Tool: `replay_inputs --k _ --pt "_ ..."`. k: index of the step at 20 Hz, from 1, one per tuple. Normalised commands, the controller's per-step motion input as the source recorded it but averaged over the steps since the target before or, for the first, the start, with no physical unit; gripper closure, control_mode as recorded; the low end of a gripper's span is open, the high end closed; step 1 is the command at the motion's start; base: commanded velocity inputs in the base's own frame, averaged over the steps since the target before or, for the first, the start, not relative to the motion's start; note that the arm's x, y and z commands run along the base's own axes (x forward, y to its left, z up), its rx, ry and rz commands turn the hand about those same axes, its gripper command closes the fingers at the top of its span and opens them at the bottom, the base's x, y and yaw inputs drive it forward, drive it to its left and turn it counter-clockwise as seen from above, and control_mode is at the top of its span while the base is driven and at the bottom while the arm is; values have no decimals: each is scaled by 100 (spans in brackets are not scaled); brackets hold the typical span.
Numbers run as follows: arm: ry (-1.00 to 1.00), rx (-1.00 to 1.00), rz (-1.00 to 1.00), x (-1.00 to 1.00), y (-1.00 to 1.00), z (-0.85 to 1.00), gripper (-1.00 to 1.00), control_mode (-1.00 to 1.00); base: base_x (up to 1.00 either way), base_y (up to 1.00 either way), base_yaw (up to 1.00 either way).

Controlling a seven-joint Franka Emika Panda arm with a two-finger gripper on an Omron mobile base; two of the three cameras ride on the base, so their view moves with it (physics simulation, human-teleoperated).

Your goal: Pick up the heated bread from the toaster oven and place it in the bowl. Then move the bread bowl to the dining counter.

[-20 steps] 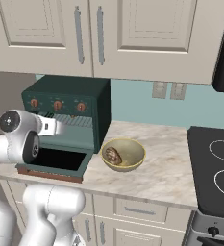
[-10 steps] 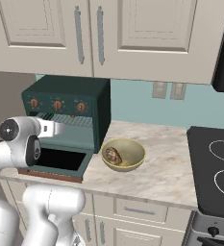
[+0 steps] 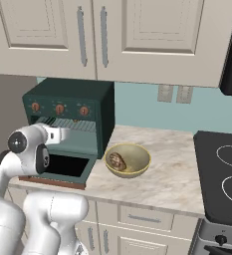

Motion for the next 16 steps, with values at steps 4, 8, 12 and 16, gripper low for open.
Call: replay_inputs --k 4,8,12,16 --pt "-4 0 0 32 0 0 -100 -100 0 0 0" --pt "0 0 0 33 0 0 -100 -100 0 0 0" --pt "0 1 0 28 0 -11 -100 -100 0 0 0" --pt "1 1 0 27 -1 -25 -100 -100 0 0 0"
